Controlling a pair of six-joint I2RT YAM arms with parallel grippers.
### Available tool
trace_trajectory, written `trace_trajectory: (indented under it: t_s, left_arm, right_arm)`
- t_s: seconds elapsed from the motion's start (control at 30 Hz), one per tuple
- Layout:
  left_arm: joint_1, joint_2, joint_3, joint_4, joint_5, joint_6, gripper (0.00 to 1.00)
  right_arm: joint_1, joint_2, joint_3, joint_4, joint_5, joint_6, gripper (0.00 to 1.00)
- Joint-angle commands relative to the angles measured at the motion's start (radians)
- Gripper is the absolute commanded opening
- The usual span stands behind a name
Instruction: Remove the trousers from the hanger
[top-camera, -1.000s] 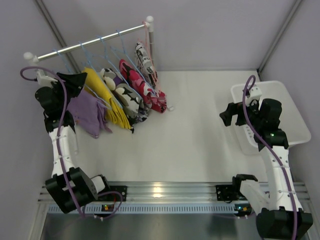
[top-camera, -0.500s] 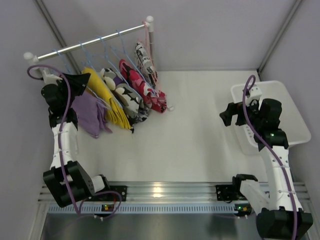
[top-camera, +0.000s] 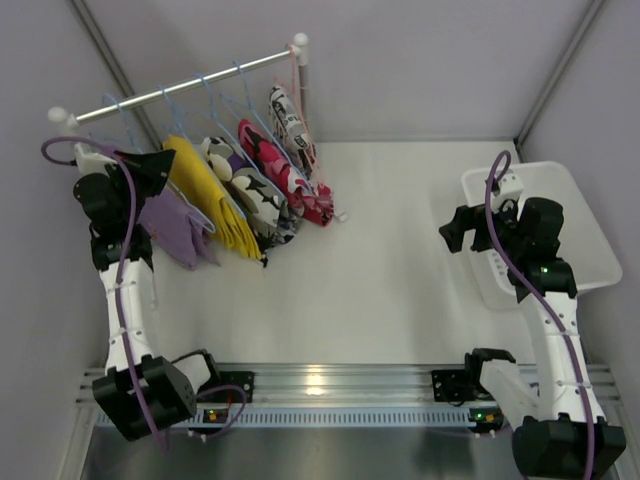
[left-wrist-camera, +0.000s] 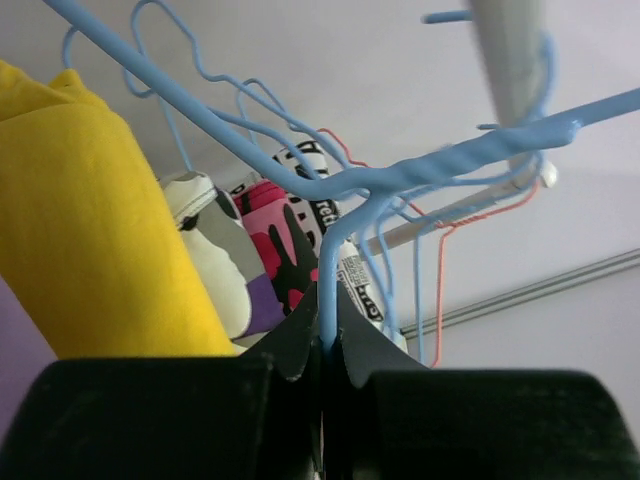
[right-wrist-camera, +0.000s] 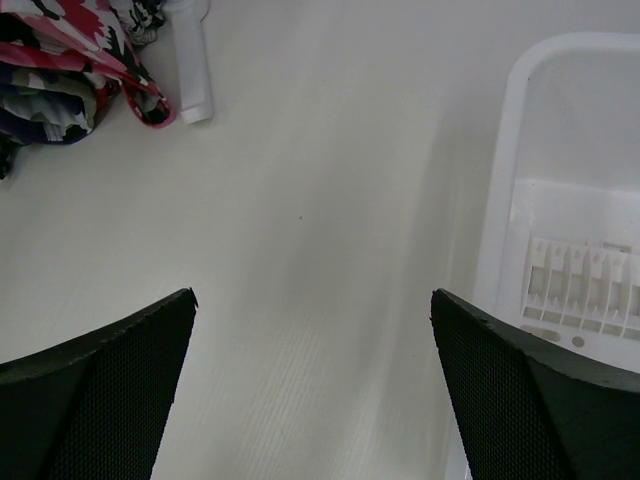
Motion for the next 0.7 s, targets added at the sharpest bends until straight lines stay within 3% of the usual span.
trace_trajectory:
  t_s: [0.0, 0.33, 0.57, 0.67]
  left_arm:
    - [-0.002, -0.119, 0.105, 0.091, 0.002, 0.063, 0.00]
    - [-0.002, -0.262, 0.093, -0.149, 0.054, 0.030, 0.00]
    - [-0.002, -0.443, 0.021, -0.346, 0.241, 0.017, 0.00]
    - [-0.002, -0.492, 0.012, -0.380, 0.390, 0.007, 0.00]
  right_arm:
    - [-0.016, -0.016, 0.006, 0.059, -0.018, -0.014, 0.99]
    - [-0.016, -0.025, 0.038, 0.039, -0.024, -0.023, 0.99]
    - [-0.016, -0.044, 0.047, 0.008, -0.027, -0.041, 0.99]
    - [-0.016, -0.051, 0.050, 0.003, -0.034, -0.041, 0.99]
